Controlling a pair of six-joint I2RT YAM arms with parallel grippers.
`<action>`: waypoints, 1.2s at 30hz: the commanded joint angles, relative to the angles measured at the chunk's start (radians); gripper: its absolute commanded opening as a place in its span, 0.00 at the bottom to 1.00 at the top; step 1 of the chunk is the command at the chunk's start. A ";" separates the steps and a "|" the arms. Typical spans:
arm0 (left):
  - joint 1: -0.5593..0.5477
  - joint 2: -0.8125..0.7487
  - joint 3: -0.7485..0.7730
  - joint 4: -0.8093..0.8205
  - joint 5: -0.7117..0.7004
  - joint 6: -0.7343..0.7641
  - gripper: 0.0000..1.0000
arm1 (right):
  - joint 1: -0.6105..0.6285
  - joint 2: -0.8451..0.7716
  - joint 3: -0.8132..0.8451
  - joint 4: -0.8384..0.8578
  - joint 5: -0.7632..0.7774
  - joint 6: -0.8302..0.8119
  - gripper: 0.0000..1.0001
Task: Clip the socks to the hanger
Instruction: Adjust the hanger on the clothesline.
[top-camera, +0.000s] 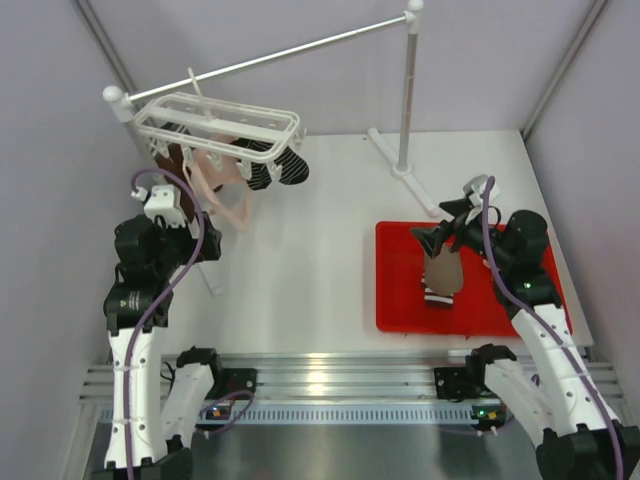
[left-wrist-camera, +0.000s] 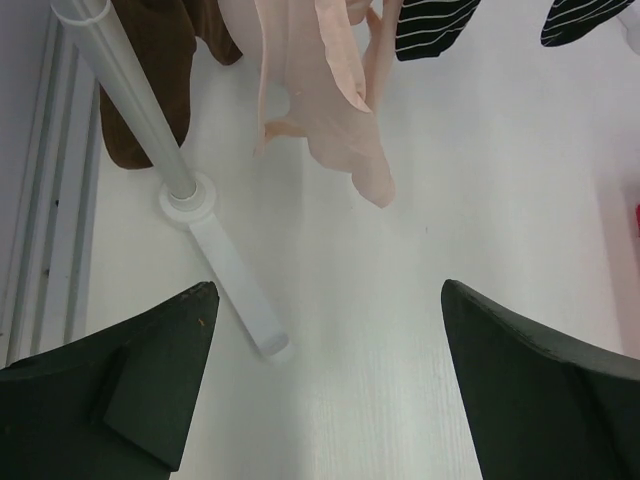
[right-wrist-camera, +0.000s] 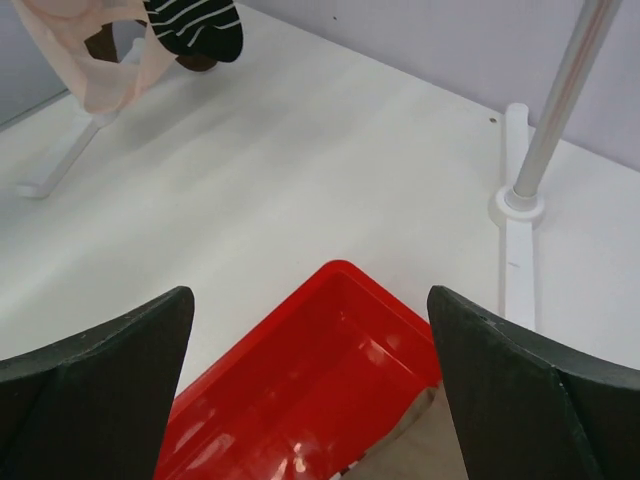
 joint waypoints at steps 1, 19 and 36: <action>0.005 -0.001 0.050 0.009 0.013 -0.029 0.98 | 0.049 0.046 0.012 0.192 -0.042 0.028 1.00; 0.005 -0.177 -0.021 0.246 0.628 -0.117 0.98 | 0.227 0.578 0.346 0.706 -0.266 0.142 1.00; 0.005 -0.104 -0.015 0.250 0.911 0.034 0.97 | 0.325 1.027 0.761 1.026 -0.412 0.458 0.89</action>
